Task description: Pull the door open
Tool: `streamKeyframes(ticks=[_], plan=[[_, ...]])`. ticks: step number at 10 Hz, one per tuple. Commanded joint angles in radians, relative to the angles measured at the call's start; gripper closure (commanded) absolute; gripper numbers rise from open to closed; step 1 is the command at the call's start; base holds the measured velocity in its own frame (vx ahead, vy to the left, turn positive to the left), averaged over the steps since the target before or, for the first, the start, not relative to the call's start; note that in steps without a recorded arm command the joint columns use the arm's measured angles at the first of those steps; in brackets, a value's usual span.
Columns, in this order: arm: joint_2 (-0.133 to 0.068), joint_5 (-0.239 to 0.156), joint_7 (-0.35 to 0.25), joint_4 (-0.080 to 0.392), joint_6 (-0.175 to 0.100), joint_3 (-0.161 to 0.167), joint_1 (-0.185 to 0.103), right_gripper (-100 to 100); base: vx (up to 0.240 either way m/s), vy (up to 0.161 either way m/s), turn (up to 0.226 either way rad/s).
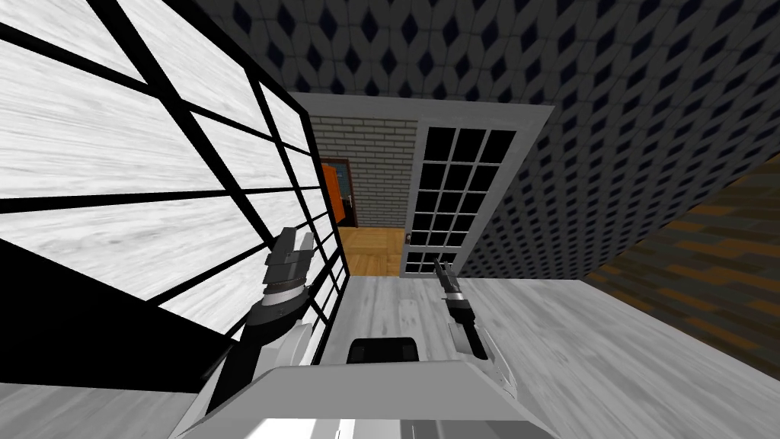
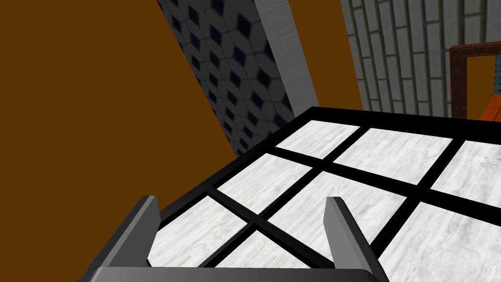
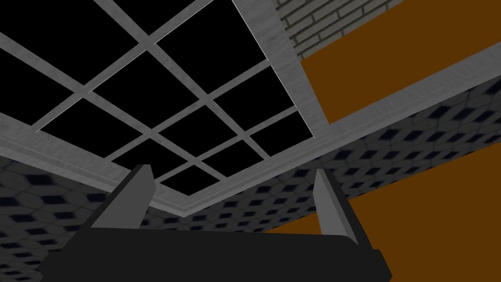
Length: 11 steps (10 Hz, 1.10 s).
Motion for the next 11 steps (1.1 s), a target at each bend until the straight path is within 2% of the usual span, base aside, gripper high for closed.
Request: streamKeyframes(ticks=[1,7,8,11], plan=[[-0.001,0.014,0.030,0.039,-0.013,-0.007,-0.008,-100,0.093,0.029,-0.021],[-0.009,0.062,0.125,0.173,-0.046,-0.034,-0.042,-100,0.095,0.020,-0.017],[-0.011,0.078,0.156,0.217,-0.057,-0.043,-0.054,-100,0.159,0.032,-0.034],[-0.014,0.108,0.216,0.300,-0.078,-0.060,-0.075,-100,0.144,0.038,-0.024]])
